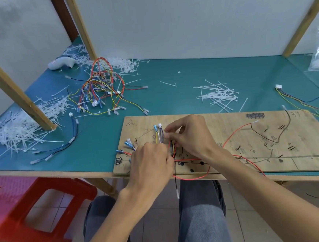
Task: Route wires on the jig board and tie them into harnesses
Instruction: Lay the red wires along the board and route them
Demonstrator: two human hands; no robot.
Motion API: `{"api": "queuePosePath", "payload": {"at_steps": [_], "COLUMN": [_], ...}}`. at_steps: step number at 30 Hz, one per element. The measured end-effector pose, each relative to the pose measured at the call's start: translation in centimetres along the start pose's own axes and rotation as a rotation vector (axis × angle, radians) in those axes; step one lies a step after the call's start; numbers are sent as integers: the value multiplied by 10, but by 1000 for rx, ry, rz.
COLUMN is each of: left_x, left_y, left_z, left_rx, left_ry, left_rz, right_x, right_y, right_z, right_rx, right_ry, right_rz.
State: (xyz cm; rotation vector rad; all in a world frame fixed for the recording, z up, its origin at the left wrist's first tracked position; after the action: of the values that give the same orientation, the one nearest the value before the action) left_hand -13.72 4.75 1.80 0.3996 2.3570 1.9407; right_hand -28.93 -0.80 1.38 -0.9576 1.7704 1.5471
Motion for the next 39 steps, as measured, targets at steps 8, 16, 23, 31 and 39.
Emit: {"api": "queuePosePath", "payload": {"at_steps": [8,16,23,31,39], "left_x": [0,-1,-6,-4,-4], "left_y": [-5,-5,-2,-7,-8], "left_z": [9,10,11,15,18], "left_rx": [41,143,108,50,46], "left_ry": [9,-82,-174,-196,-161], "left_rz": [70,63,100,129,124], "right_x": [4,-4,4,8,8], "right_y": [5,3,1,5,5], "right_z": [21,24,19,24,26], "right_rx": [9,32,-18,-26,-66], "right_ry": [77,166,260,324,317], "right_rz": [88,293,213,162,180]}}
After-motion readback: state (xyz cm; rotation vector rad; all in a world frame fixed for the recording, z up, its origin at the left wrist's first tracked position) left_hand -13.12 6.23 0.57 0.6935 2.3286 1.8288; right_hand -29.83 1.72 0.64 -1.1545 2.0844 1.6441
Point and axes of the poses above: each hand's wrist, its own z-axis away from the middle knuckle, its own y-axis out of the back of the hand, x = y × z, the point moved 2 cm from there along -z, towards the middle knuckle, and after that the axes turned 4 degrees about -z, right-handed, at the moved point
